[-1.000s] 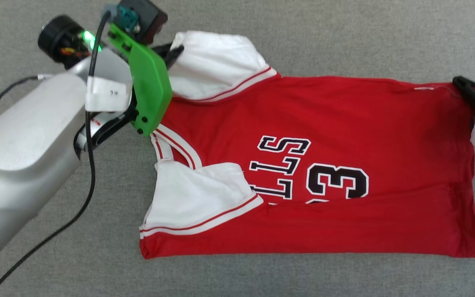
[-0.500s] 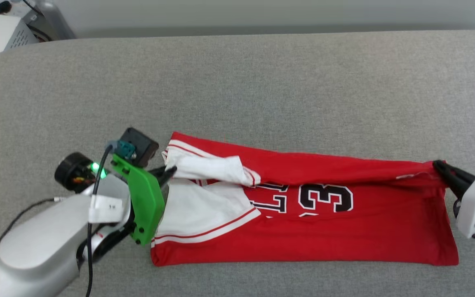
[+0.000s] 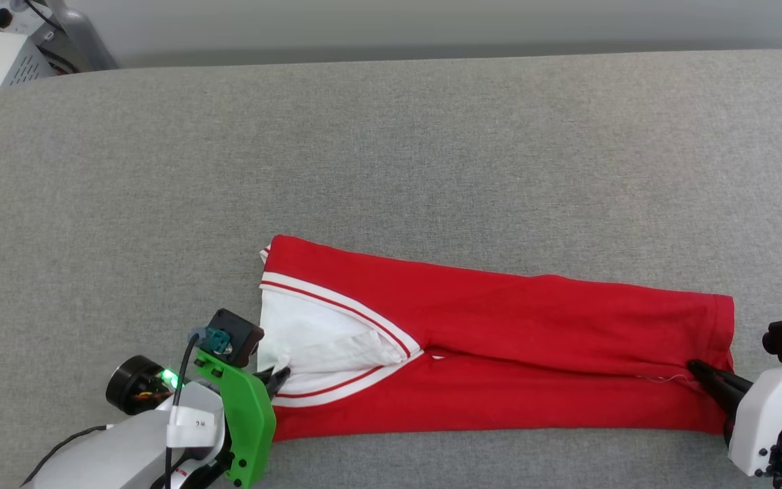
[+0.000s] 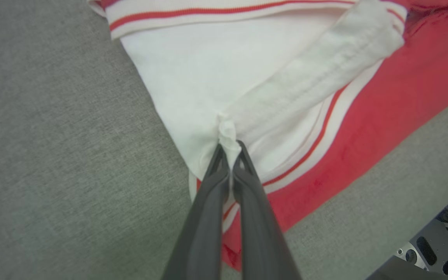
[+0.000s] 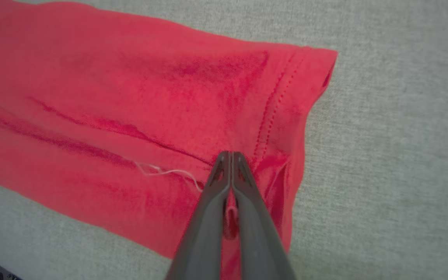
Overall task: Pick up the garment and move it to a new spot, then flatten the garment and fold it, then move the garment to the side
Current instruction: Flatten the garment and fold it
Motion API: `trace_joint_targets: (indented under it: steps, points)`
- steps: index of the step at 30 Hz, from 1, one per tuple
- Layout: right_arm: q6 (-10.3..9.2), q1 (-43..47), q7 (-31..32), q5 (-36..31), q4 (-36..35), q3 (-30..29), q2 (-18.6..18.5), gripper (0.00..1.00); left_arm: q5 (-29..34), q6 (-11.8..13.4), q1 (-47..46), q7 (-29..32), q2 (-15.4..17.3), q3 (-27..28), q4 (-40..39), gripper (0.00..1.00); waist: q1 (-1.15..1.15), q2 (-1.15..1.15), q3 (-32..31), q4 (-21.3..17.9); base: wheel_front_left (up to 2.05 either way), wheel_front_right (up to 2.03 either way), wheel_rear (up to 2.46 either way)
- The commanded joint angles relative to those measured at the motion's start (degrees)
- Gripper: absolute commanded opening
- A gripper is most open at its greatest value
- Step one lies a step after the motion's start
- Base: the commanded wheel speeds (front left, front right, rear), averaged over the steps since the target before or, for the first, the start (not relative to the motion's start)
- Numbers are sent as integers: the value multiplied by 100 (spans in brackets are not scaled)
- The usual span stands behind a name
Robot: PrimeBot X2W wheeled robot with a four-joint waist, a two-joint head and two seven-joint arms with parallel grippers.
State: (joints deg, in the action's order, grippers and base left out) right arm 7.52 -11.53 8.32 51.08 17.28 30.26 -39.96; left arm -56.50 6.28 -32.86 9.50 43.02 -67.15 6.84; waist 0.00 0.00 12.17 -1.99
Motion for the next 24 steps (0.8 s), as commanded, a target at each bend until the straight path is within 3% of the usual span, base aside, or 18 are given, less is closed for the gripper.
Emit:
trace_joint_targets:
  steps: [1,2,3,4,10,16,17,20,24]
  points:
    - [-3,30,13,-57,60,6,53,0,-57,-6,105,-95,-92,19,118,0,0,0,65,-40,0,0,0]
    - [-3,15,-1,-74,105,-5,87,0,-57,-4,112,-138,-134,26,198,6,0,0,67,-38,0,0,0]
    - [-3,-5,-13,-72,132,-21,124,39,-31,18,113,-200,-175,32,282,40,0,0,57,-35,0,0,0]
    - [-3,-18,-33,-61,136,-49,141,100,-7,61,116,-298,-205,65,327,100,0,0,39,-32,0,0,0]
    - [-3,30,-85,292,-292,-383,-73,100,96,525,294,-1260,-222,469,332,100,0,0,-185,-16,0,0,0]
    - [-3,182,271,800,-846,-1055,-430,100,428,1417,535,-2272,-241,975,190,100,0,0,-274,34,0,0,0]
    - [-3,312,763,1074,-826,-1284,-587,100,661,1802,664,-2412,-337,1255,64,100,0,0,-261,94,0,0,0]
    - [-3,405,1228,1357,-695,-1430,-627,100,984,2161,820,-2443,-454,1560,-134,100,0,0,-206,165,0,0,0]
    - [-3,412,1535,1381,-469,-1449,-560,100,1509,2427,1171,-2447,-699,2209,-450,100,0,0,-115,264,0,0,0]
